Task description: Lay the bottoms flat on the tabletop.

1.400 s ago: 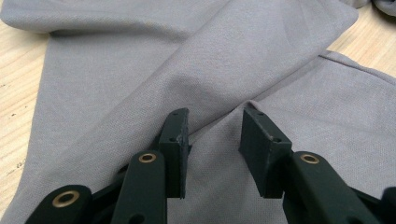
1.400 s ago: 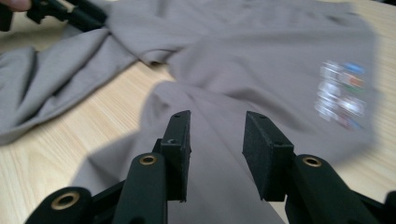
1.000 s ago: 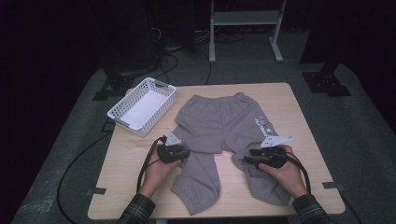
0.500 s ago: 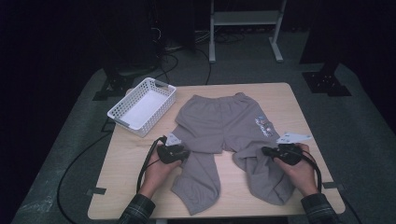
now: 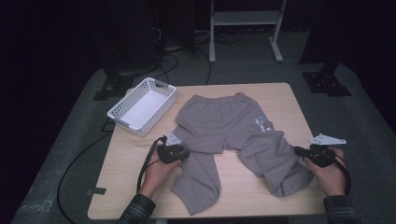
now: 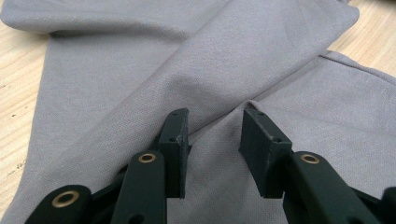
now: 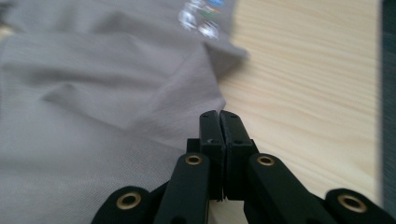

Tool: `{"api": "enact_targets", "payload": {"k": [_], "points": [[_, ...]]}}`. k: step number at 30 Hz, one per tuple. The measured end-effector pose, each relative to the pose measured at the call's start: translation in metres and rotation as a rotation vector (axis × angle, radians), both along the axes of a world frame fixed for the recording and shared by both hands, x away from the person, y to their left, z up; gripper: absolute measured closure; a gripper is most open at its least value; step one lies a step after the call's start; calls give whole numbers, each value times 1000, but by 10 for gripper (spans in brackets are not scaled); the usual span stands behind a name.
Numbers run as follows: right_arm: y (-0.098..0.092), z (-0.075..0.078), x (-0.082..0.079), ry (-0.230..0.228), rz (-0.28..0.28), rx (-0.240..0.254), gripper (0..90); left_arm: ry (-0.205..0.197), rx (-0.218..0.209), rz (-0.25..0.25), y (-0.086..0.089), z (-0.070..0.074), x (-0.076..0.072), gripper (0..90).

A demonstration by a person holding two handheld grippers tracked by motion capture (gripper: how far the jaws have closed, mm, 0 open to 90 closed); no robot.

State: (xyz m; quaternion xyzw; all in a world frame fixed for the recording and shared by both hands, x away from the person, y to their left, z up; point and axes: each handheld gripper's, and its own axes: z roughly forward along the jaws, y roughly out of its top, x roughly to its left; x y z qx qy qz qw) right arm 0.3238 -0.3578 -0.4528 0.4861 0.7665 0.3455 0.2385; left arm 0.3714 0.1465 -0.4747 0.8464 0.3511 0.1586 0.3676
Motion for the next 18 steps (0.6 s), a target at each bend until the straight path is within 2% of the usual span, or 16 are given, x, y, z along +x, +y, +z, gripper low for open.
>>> {"api": "enact_targets", "payload": {"k": [4, 8, 9, 10, 13, 15, 17, 18], "points": [[-16, -5, -2, 25, -70, -40, 882, -1, 2, -1, 0, 0, 0, 614], [-28, -9, -3, 33, -126, -48, 879, -1, 2, -1, 0, 0, 0, 614], [-28, -9, -3, 28, -126, -39, 859, 0, 2, -1, 0, 0, 0, 614], [-28, -9, -4, 17, -127, -33, 797, 0, 1, -2, 0, 0, 0, 614], [-19, -2, -5, -28, -91, -4, 668, 0, -1, -1, 0, 0, 0, 614], [-7, 4, -5, -60, -42, 24, 634, 2, -2, 1, 0, 0, 0, 612], [4, 8, -5, -82, -3, 29, 609, 7, -8, 3, 0, 0, 1, 605], [11, 10, -5, -87, 17, 31, 598, 23, -18, 8, 0, 1, 1, 594]]}}
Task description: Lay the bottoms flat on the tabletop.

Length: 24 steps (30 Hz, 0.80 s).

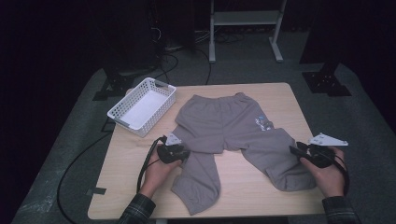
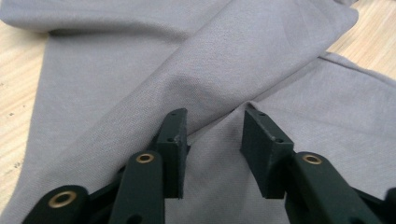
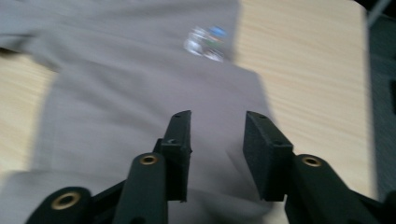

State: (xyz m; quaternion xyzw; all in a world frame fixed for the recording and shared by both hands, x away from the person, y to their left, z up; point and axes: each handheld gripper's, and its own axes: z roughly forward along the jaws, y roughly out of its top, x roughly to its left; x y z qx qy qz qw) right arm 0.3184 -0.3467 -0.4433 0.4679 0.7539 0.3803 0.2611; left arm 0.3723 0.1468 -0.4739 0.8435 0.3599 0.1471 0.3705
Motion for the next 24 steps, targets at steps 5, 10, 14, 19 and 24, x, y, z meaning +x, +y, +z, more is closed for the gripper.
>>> {"api": "enact_targets", "payload": {"k": [5, 10, 14, 19, 24], "points": [[34, 5, 0, -15, 105, 22, 537, 7, -88, -5, 3, 13, -2, 541], [65, -3, 2, 22, 194, -1, 513, 11, -136, -40, -4, 21, -10, 528], [81, -13, 6, 49, 231, -30, 505, 27, -107, -47, -13, 15, -12, 543], [89, -23, 11, 77, 244, -54, 490, 45, -48, -58, -22, 7, -13, 561], [91, -32, 14, 102, 241, -72, 499, 47, -20, -49, -23, 3, -14, 636]]}}
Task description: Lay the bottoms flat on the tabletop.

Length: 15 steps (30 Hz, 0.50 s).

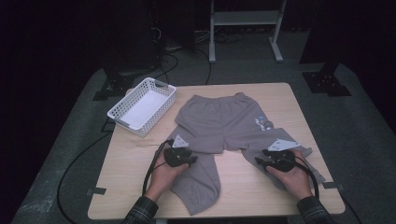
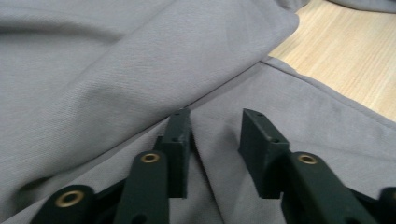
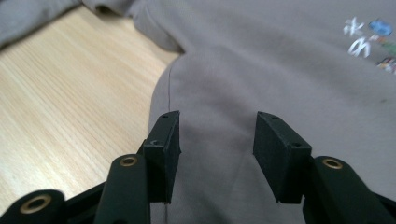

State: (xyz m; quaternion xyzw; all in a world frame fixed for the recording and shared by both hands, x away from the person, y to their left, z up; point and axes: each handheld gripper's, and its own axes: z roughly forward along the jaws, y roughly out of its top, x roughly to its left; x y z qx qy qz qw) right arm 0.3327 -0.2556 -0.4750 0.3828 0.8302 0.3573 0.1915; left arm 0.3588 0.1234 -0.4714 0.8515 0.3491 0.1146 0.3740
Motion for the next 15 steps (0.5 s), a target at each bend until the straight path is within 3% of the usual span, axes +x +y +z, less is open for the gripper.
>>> {"api": "enact_targets", "payload": {"k": [2, 8, 15], "points": [[1, -3, 1, 8, 1, -9, 501, -9, 1, 10, 0, 0, 0, 687], [-4, -7, 2, 30, 8, 49, 464, 38, -36, 7, 3, 0, 2, 890], [-6, -8, 0, 23, 8, 57, 458, 33, -70, 12, 10, 10, -3, 899]]}}
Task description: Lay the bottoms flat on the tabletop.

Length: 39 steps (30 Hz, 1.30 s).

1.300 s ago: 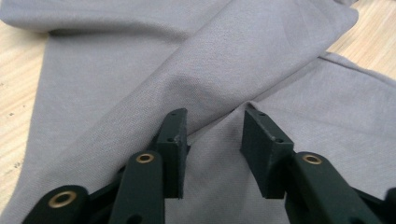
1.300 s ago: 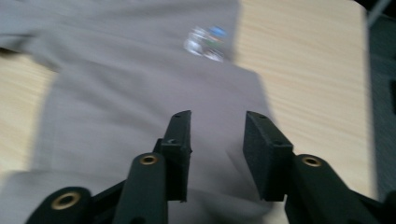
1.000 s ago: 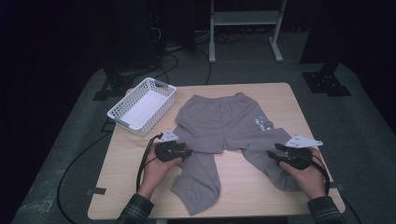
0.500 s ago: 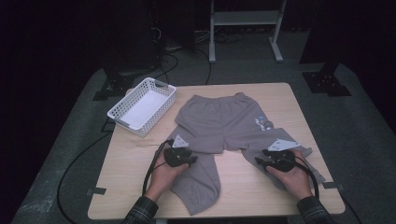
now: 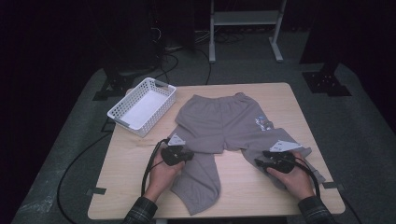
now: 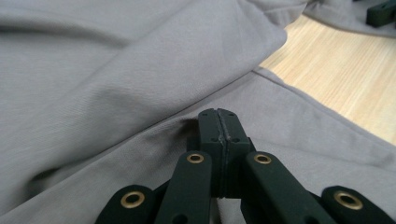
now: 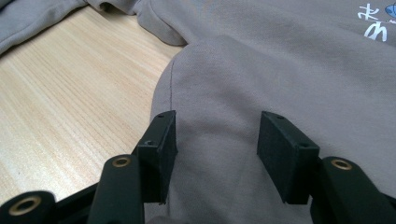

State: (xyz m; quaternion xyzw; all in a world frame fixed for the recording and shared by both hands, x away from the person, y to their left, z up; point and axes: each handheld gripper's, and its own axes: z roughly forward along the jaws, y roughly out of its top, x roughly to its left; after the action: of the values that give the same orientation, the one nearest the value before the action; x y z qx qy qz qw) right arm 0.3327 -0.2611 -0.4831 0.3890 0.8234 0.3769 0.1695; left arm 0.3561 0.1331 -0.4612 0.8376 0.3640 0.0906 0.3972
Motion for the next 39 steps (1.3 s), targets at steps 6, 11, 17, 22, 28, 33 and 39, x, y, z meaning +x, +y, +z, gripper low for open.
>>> {"api": "enact_targets", "payload": {"k": [6, 11, 17, 22, 28, 33, 39], "points": [[-2, 0, -2, -1, 4, 1, 457, -15, -43, 29, 19, 9, -13, 899], [-2, 0, -2, -2, 3, 1, 456, -29, -56, 60, 36, 16, -27, 899], [-3, 0, -2, -2, 5, 3, 455, -48, -37, 104, 57, 23, -43, 899], [-3, 0, -2, -1, 10, 2, 454, -46, -24, 159, 83, 23, -55, 898], [-3, 0, -2, -1, 10, 0, 449, -34, -10, 211, 113, 20, -67, 898], [-3, 0, -1, 1, 9, 0, 446, -27, 16, 280, 135, 18, -70, 876], [-3, 0, -1, 1, 10, 0, 444, -58, -19, 240, 121, 23, -66, 713]]}}
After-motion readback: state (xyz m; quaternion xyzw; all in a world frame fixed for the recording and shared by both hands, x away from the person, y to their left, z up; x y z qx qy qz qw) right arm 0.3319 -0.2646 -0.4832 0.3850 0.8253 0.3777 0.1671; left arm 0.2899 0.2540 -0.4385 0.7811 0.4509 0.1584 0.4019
